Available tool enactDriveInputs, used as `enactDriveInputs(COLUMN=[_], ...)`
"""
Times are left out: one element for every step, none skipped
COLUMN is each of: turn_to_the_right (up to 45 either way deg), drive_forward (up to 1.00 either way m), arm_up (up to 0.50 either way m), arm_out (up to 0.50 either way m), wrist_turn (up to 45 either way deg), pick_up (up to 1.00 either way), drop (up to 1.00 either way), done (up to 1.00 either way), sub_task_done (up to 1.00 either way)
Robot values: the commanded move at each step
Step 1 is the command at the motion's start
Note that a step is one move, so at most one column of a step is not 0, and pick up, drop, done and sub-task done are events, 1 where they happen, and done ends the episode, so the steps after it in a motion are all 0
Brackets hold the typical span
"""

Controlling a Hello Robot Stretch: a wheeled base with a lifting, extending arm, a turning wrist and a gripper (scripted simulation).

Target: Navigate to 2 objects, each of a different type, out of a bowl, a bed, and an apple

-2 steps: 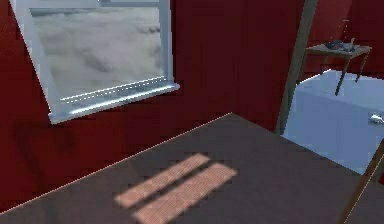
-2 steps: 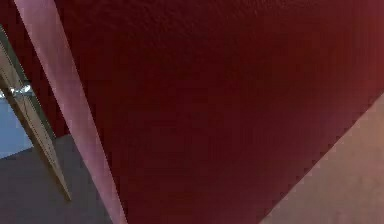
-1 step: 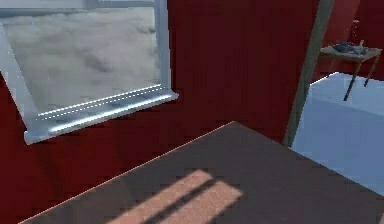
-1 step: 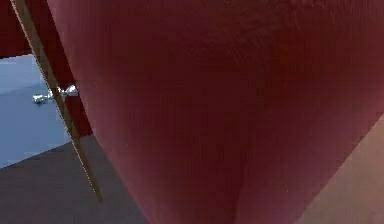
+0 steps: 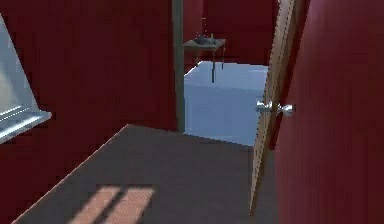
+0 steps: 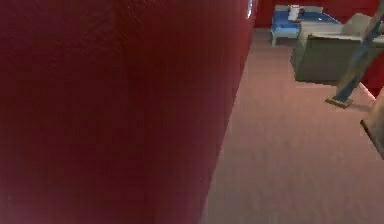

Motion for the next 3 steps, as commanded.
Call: enactDriveInputs(turn_to_the_right=[0.0,15.0,0.0], drive_forward=[1.00,0.00,0.05], arm_up=[0.00,0.00,0.00], arm_out=[0.00,0.00,0.00], wrist_turn=[0.0,0.0,0.0], pick_up=[0.00,0.00,0.00], drop=[0.00,0.00,0.00], done=[0.00,0.00,0.00], sub_task_done=[0.00,0.00,0.00])
